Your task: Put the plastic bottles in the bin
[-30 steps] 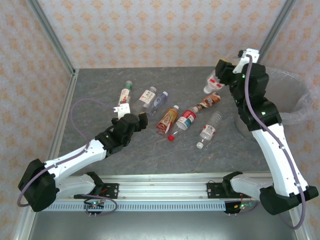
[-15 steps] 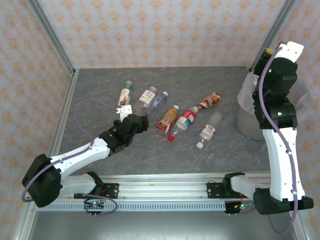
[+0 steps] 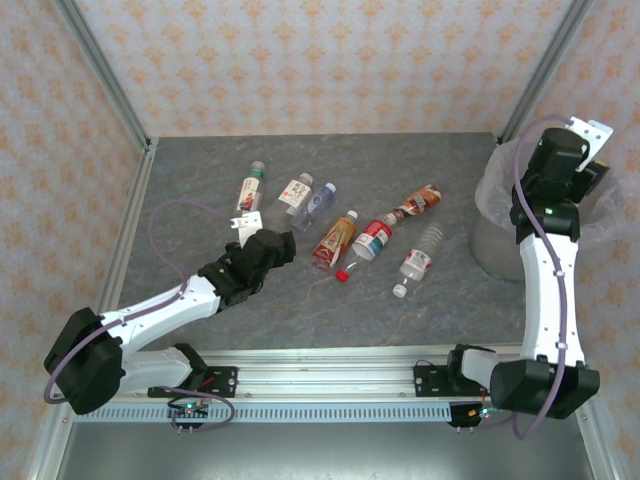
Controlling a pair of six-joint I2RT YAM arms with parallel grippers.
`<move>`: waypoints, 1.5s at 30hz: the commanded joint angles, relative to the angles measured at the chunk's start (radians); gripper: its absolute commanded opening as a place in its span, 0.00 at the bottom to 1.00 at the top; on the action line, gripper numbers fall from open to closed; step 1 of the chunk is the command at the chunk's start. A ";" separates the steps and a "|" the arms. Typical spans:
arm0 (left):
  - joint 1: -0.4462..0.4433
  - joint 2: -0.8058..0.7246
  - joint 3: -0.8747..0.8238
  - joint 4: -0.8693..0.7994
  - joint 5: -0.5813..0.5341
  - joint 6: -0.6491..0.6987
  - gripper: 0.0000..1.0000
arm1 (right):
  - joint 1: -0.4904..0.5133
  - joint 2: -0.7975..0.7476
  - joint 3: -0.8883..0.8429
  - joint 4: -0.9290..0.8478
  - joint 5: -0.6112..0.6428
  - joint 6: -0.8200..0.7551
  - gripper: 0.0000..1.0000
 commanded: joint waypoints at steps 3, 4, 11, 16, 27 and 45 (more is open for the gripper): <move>0.013 -0.005 0.001 -0.057 -0.068 -0.040 1.00 | -0.051 0.050 -0.075 -0.012 -0.028 -0.011 0.51; 0.013 -0.004 0.000 -0.057 -0.068 -0.042 1.00 | -0.054 0.057 -0.083 -0.017 -0.032 -0.011 0.52; 0.015 0.018 0.005 -0.063 -0.064 -0.070 1.00 | -0.058 0.086 -0.155 -0.032 -0.058 0.049 0.55; 0.018 0.037 0.012 -0.064 -0.049 -0.080 1.00 | -0.057 0.116 -0.125 -0.122 -0.126 0.075 0.68; 0.047 0.105 0.036 0.006 0.144 -0.055 1.00 | -0.058 0.044 -0.018 -0.275 -0.275 0.144 0.88; 0.105 0.126 0.064 -0.032 0.226 -0.040 1.00 | -0.001 -0.060 0.084 -0.343 -0.443 0.248 0.99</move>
